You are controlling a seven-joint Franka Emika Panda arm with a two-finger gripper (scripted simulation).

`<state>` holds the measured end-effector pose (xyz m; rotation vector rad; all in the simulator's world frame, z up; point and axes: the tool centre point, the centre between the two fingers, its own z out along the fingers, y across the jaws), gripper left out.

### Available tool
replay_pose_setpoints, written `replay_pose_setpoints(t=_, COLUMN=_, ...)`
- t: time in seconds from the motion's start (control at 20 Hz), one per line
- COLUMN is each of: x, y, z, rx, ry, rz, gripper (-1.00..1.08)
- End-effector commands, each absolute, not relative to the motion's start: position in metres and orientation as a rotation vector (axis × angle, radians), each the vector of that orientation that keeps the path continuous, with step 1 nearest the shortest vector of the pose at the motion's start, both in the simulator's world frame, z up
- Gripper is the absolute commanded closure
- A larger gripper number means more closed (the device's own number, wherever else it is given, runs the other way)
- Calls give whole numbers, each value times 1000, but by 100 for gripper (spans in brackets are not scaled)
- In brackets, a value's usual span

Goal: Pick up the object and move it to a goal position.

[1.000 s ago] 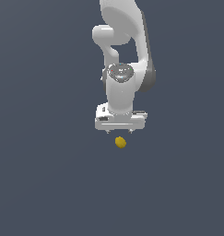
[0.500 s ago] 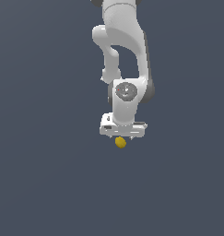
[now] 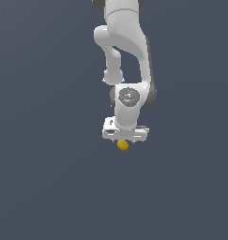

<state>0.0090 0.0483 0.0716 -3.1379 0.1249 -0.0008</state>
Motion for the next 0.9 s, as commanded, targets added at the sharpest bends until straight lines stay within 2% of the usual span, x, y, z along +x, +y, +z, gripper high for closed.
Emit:
replay_pose_setpoints(t=0.0, x=8, y=48, z=61, rx=-3138, ry=126, rz=1, gripper=-92)
replay_pose_setpoints(t=0.5, x=9, y=48, z=28, rx=-3139, ry=129, rz=0, gripper=-92)
replay_pose_setpoints(t=0.55, x=9, y=48, z=28, rx=-3139, ry=129, rz=0, gripper=108)
replay_pose_setpoints(t=0.85, x=9, y=48, z=28, rx=-3139, ry=129, rz=0, gripper=108)
